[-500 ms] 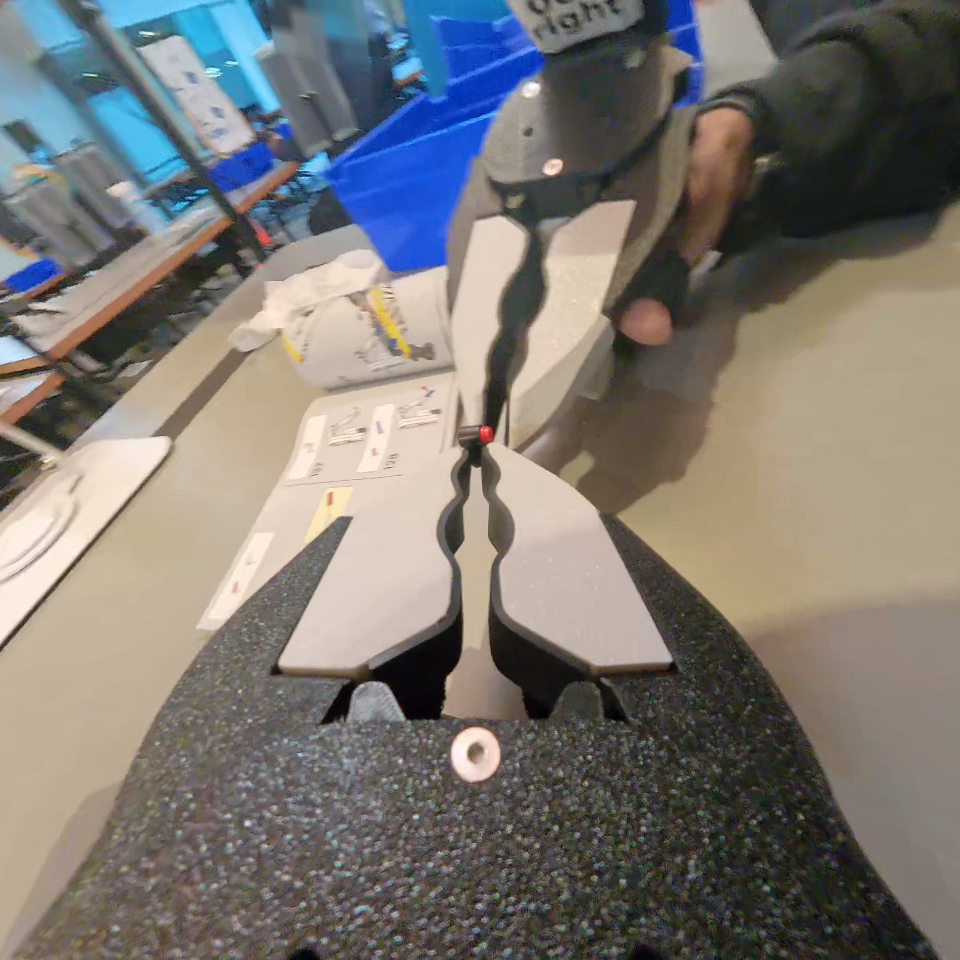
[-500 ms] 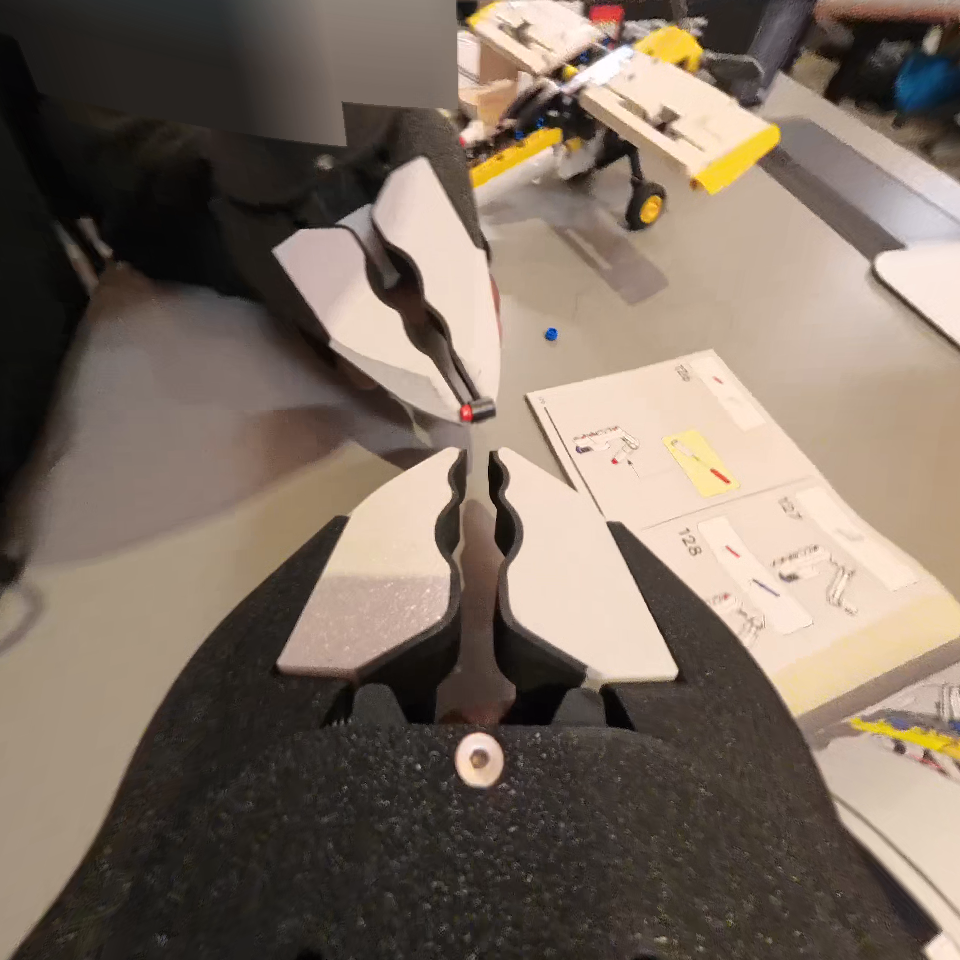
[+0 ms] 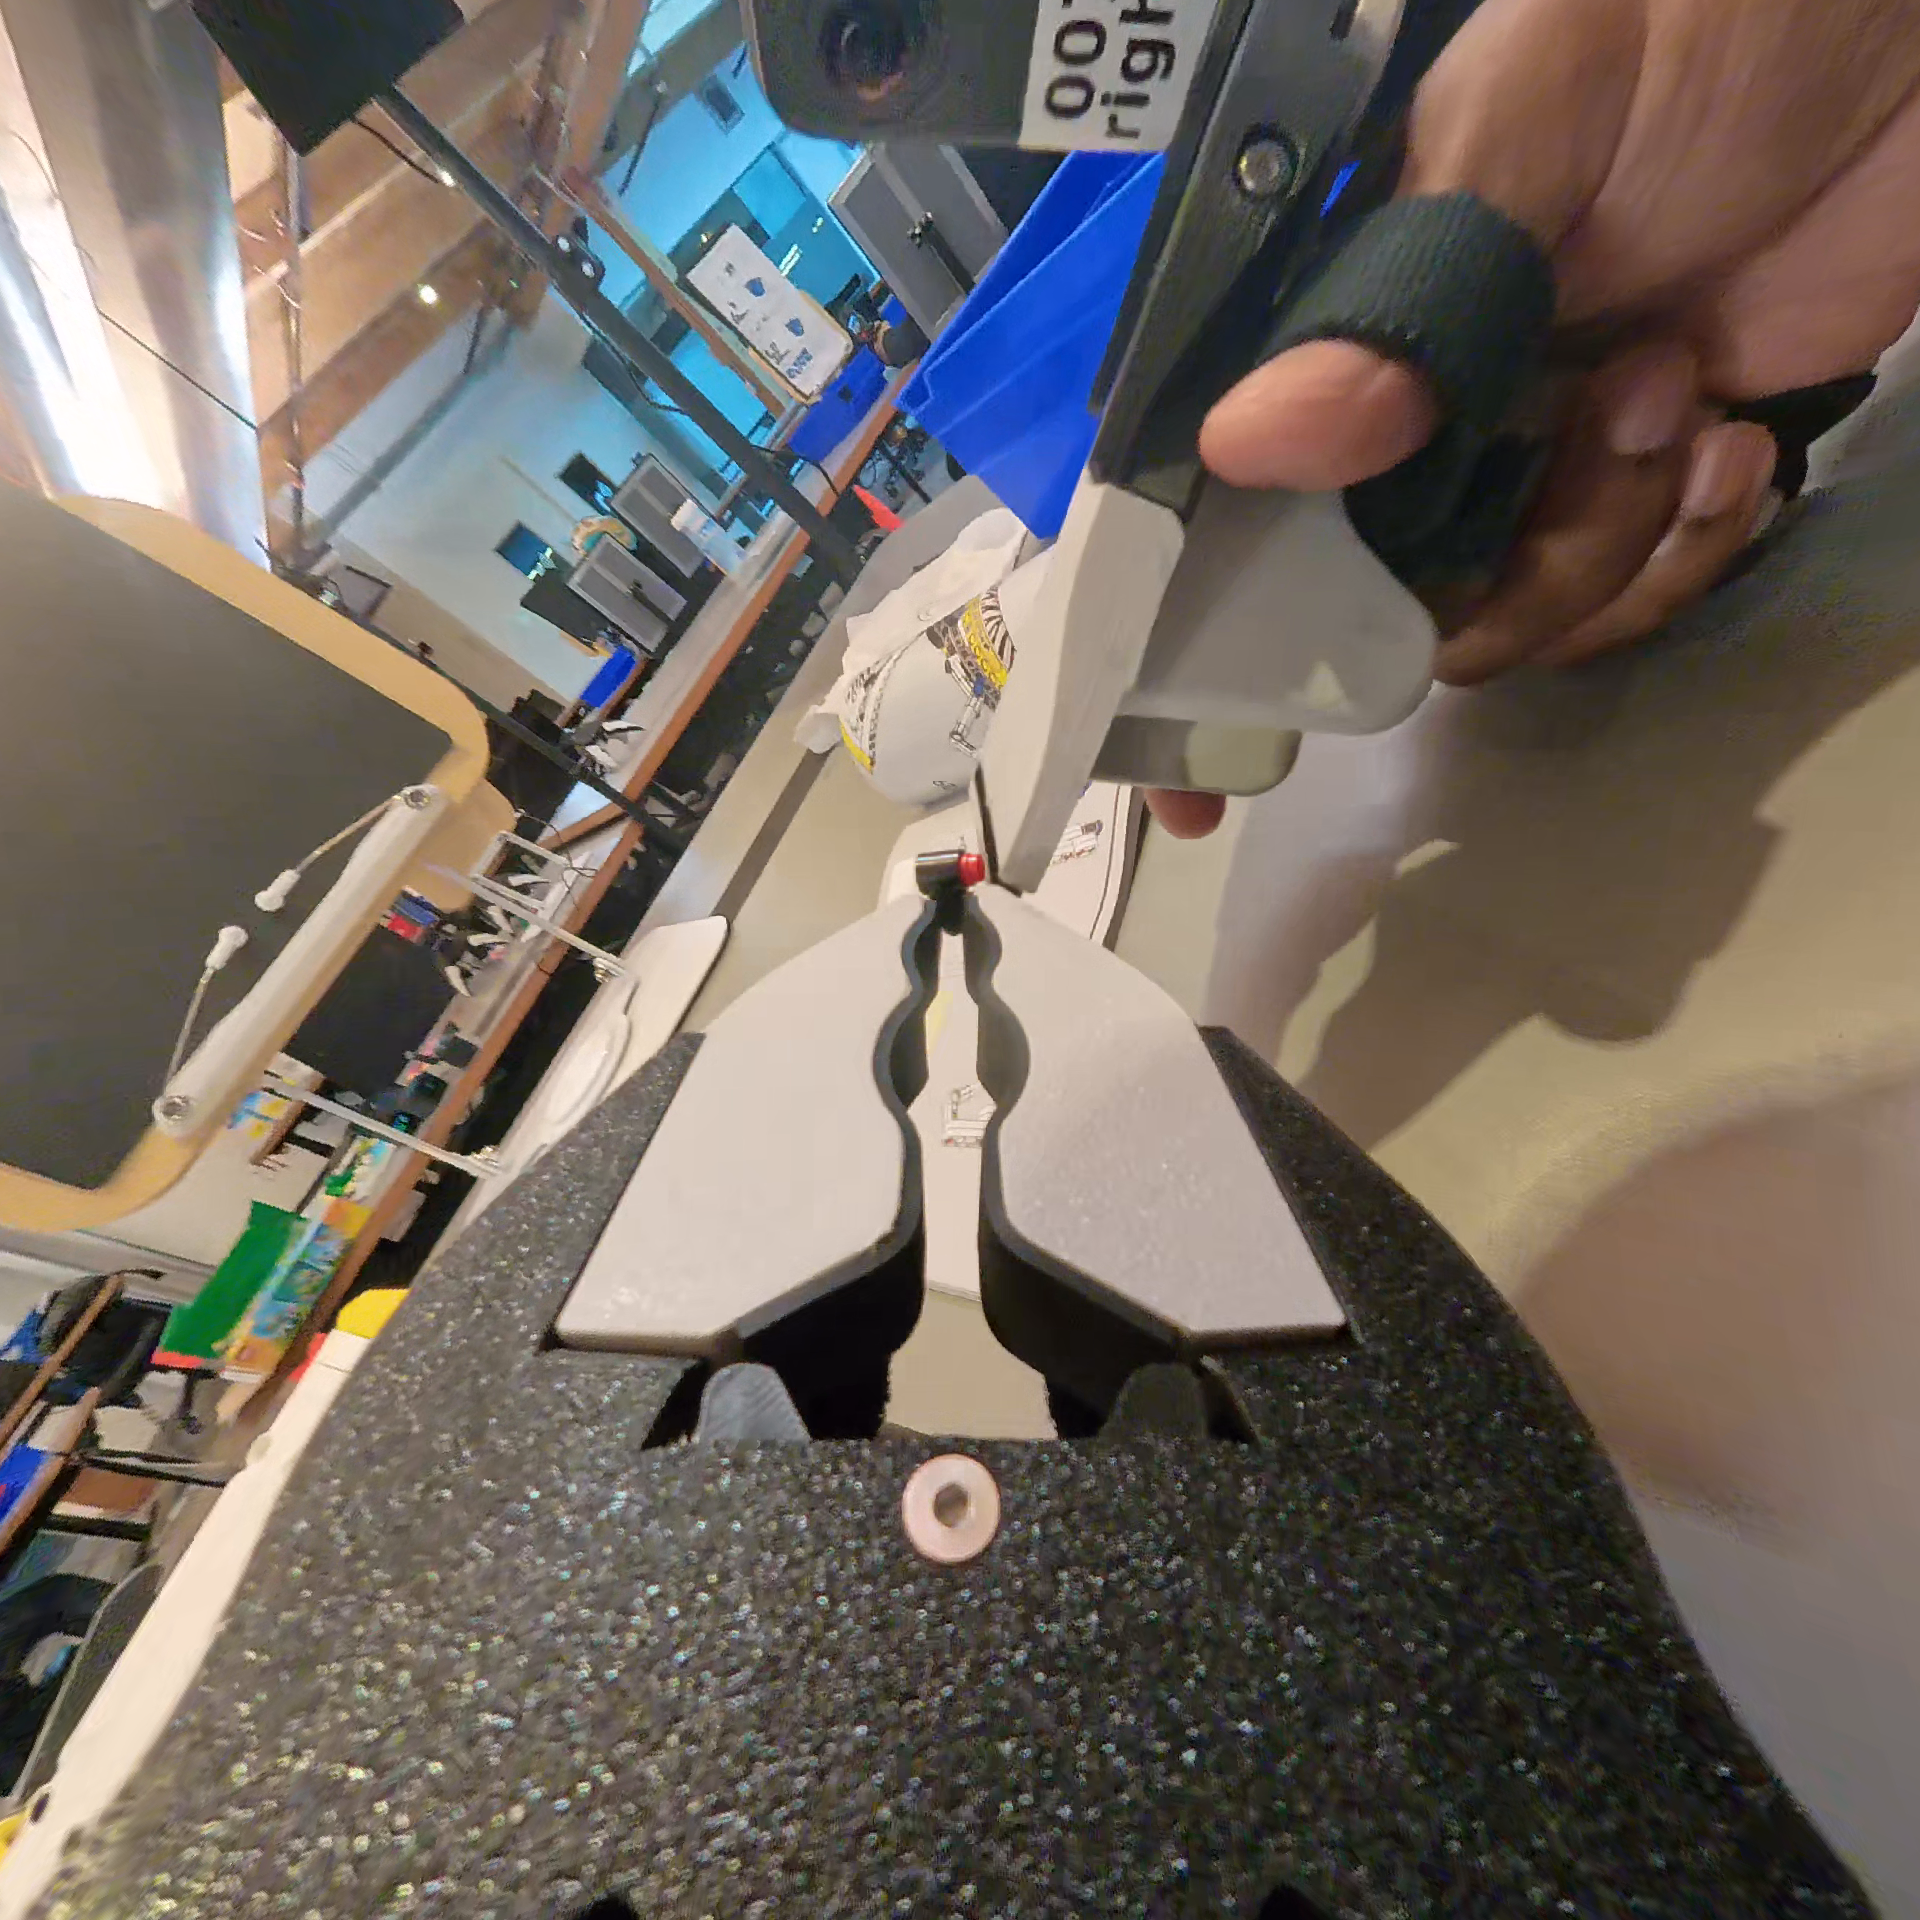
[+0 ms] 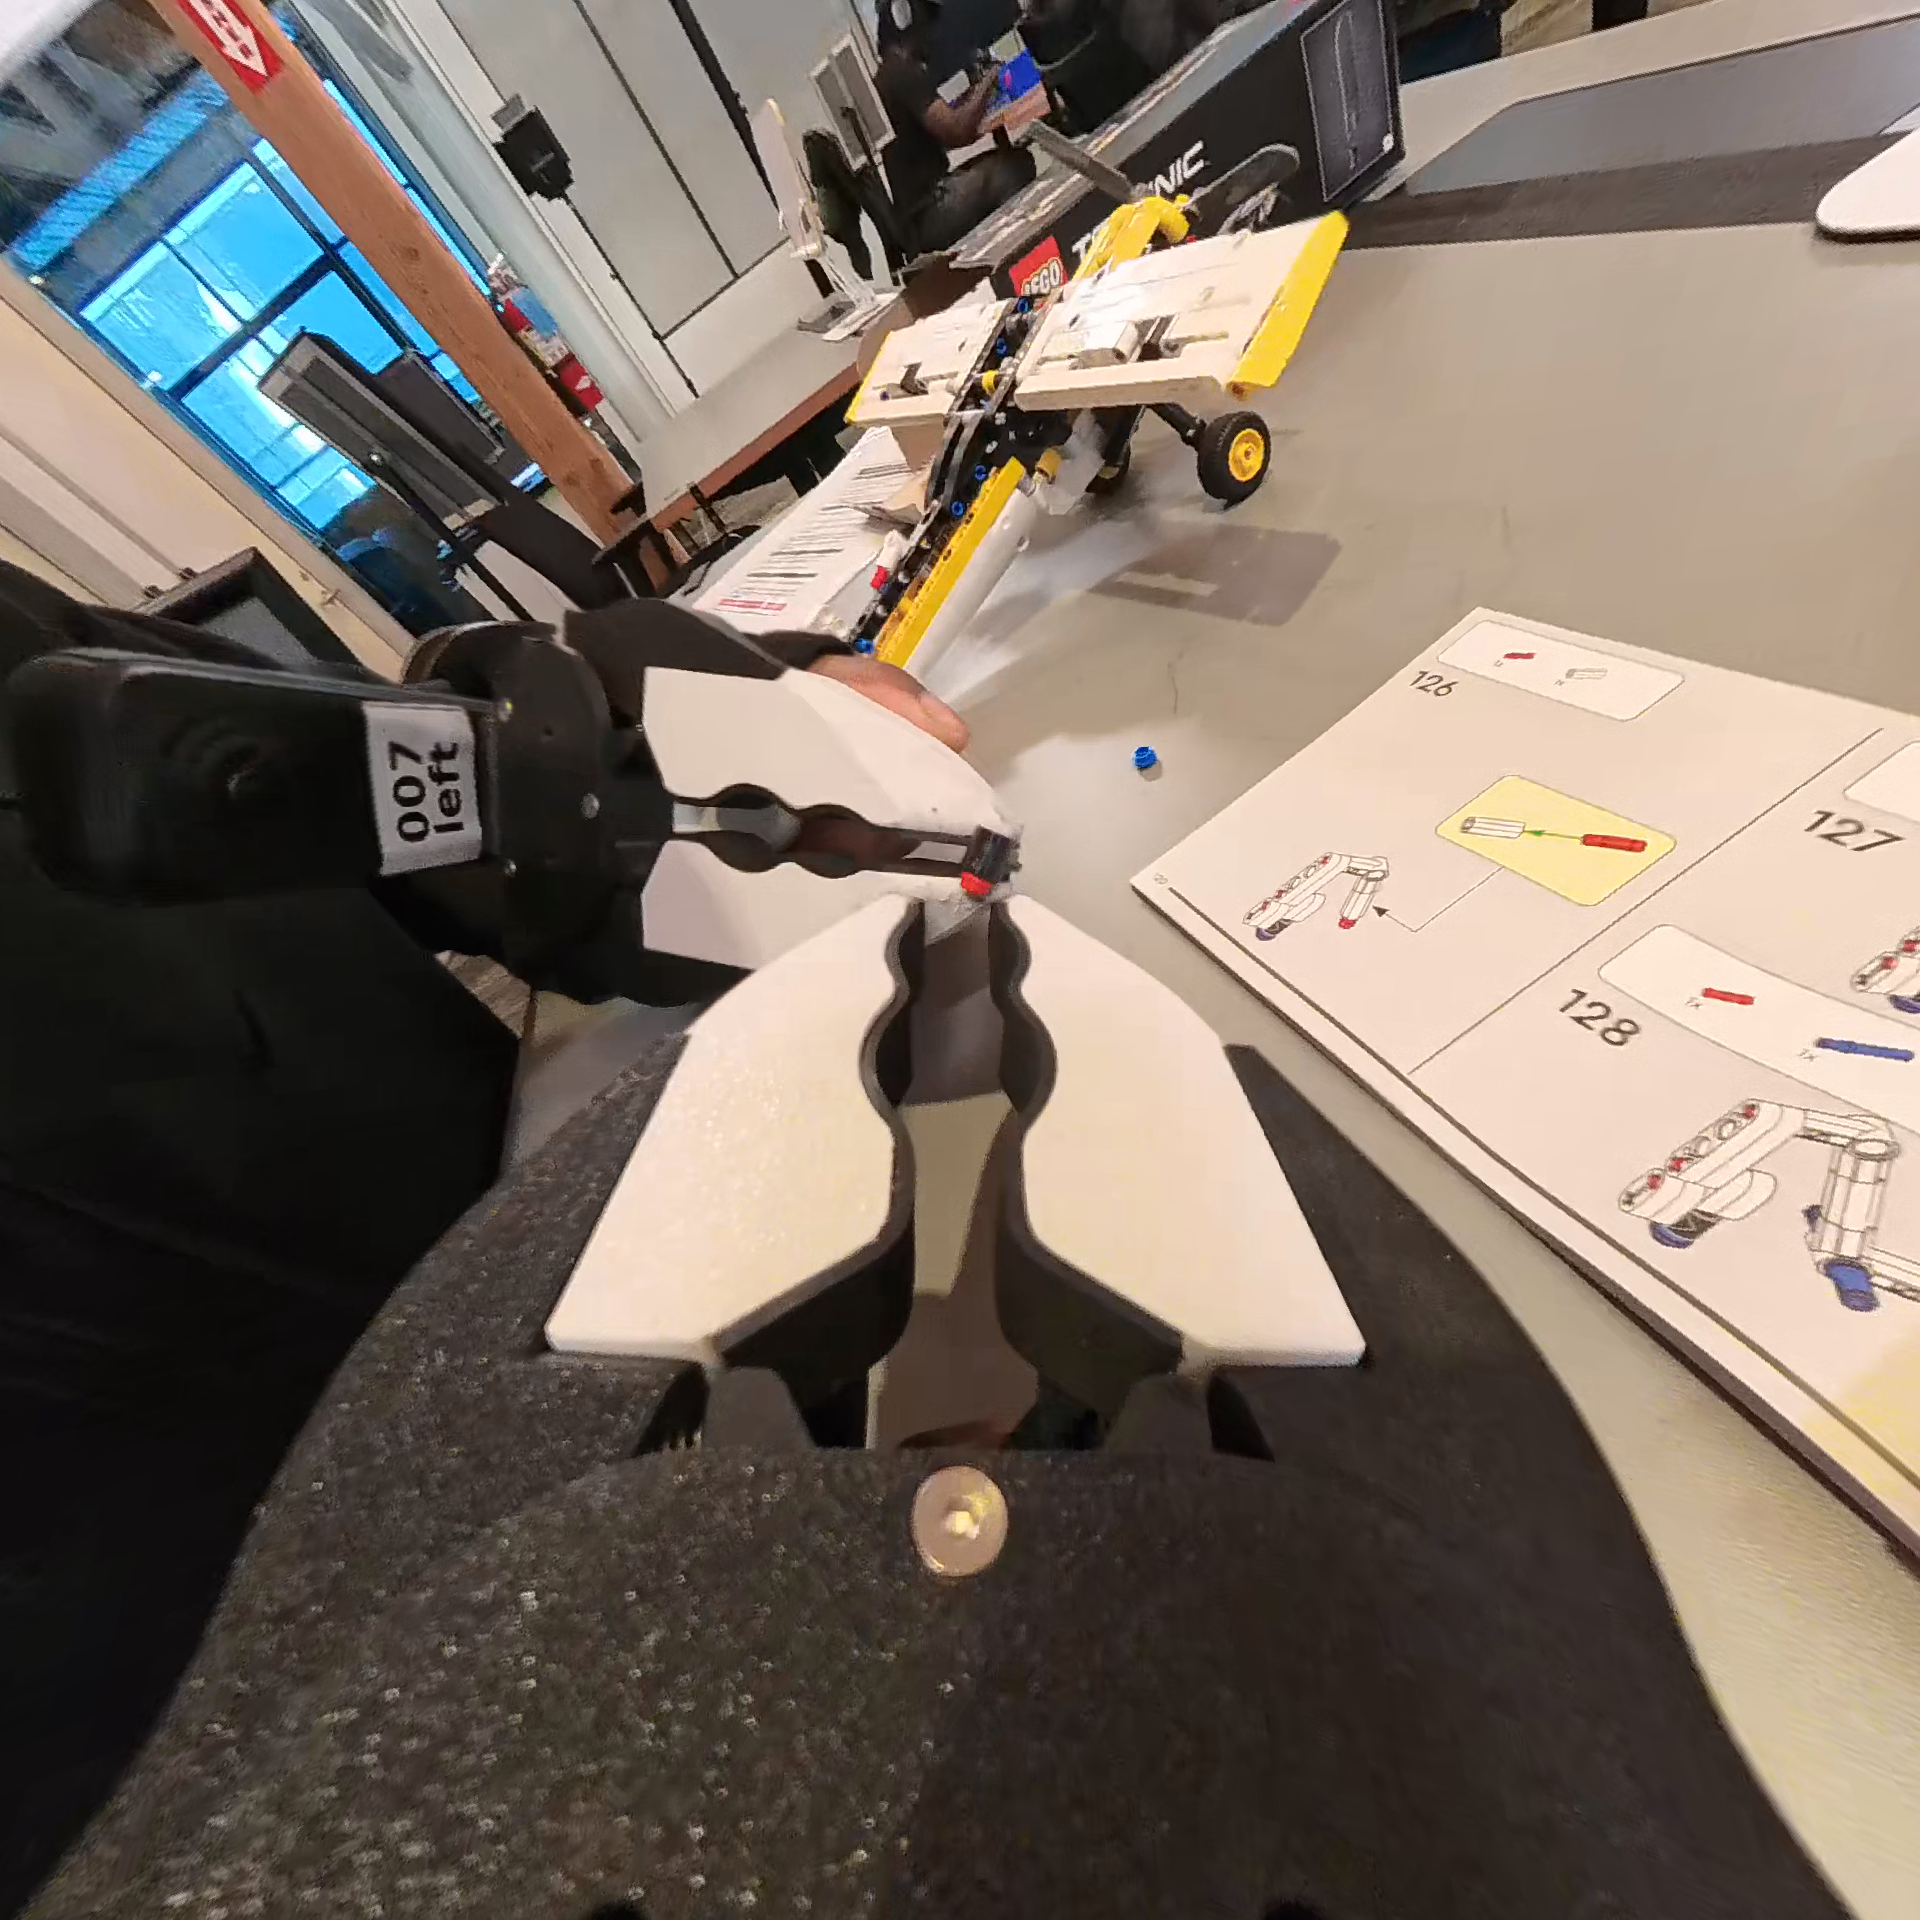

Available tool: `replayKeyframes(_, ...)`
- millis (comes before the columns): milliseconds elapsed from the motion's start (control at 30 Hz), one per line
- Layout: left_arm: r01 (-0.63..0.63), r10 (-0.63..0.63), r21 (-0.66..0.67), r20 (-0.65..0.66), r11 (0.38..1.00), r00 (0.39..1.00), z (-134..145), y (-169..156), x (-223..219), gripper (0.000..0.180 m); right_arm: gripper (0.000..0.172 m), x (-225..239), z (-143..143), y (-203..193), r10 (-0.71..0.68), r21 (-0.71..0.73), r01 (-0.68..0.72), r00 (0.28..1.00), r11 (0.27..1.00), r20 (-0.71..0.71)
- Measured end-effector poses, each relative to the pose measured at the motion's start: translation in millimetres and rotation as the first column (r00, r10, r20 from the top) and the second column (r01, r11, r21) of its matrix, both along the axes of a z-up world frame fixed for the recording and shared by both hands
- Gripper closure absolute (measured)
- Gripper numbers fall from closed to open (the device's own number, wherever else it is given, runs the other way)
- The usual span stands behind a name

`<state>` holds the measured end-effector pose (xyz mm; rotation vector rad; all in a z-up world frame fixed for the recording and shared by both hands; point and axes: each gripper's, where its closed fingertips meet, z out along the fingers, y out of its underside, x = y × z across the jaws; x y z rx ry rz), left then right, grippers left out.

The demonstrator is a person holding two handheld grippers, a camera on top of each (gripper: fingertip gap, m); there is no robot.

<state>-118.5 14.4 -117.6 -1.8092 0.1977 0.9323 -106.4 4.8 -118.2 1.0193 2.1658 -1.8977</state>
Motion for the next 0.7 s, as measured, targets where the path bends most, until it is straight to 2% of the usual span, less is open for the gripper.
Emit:
replayKeyframes(433,-0.006,-0.001,-0.047,-0.140,0.999,0.990,2.2,0.9,4.6,0.176,0.163,-0.2,4.6,1.3,0.006,-0.072,-0.004,1.000,0.997,0.022)
replayKeyframes(700,-0.017,-0.002,-0.093,-0.203,0.995,0.979,0.4,1.0,5.6,0.176,0.166,2.2,0.3,2.6,0.021,-0.015,-0.021,0.999,1.000,-0.038)
